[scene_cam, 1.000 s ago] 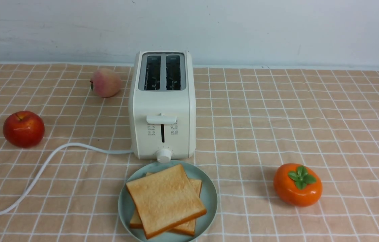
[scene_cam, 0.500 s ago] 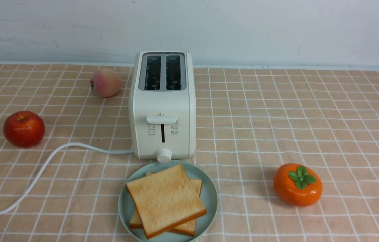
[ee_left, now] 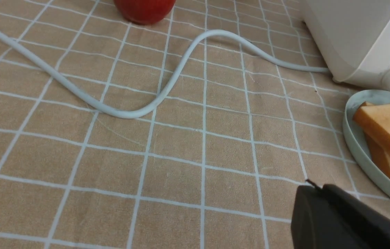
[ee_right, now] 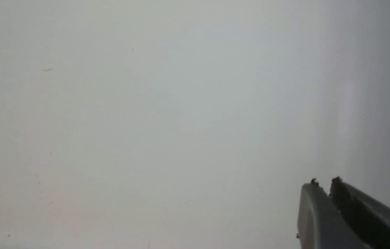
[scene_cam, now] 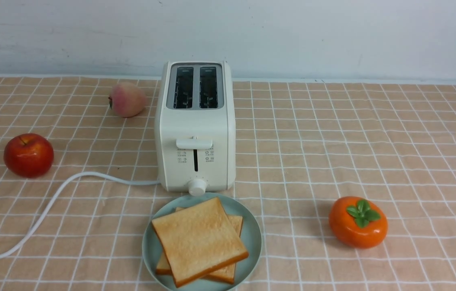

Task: Take toasted bread from bread machine on light coffee tablecloth place on plate.

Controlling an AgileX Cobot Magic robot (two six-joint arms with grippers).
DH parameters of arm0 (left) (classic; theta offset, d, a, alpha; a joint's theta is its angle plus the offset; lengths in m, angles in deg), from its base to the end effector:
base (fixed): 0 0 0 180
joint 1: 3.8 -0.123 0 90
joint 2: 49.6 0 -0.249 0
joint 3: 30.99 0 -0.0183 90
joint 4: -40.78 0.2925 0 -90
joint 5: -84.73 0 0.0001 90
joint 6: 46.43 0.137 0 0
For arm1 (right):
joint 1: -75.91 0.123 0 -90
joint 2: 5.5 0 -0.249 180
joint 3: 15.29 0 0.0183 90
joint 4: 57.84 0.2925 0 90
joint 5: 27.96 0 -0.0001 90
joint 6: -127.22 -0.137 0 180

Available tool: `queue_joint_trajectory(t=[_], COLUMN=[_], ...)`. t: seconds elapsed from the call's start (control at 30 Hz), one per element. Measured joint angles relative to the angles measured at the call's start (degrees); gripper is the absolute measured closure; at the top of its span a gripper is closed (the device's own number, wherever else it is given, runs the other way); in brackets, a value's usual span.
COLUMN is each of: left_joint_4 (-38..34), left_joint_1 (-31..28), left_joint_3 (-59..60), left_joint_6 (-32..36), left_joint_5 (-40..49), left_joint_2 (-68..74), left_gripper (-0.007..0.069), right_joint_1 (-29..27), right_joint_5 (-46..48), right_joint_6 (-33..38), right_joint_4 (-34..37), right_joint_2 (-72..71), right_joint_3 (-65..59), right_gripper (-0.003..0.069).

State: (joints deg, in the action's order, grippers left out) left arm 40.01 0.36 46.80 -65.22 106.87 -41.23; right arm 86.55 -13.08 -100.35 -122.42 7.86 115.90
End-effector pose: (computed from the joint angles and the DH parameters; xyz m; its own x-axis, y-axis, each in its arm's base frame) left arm 0.1738 -0.0133 0.1540 -0.3210 -0.3114 -0.8944 -0.0316 0.9474 -0.3185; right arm 0.1356 -0.0069 0.3817 0.3340 -0.2141 -0.9179 0.1314 0.9749 -0.1796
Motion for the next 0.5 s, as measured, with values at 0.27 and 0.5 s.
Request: queue_joint_trajectory(t=[0.27,0.5], left_joint_4=[-0.06,-0.06], left_joint_1=[0.00,0.00], left_joint_3=[0.04,0.04], left_joint_6=[0.00,0.00], left_joint_5=[0.00,0.00], left_joint_2=[0.00,0.00], left_gripper=[0.0607,0.0607], right_joint_1=[0.00,0.00], right_joint_5=[0.00,0.00], right_joint_6=[0.11,0.11], right_joint_4=[0.00,0.00], right_joint_2=[0.00,0.00], right_joint_3=[0.00,0.00], right_gripper=[0.0583,0.0573])
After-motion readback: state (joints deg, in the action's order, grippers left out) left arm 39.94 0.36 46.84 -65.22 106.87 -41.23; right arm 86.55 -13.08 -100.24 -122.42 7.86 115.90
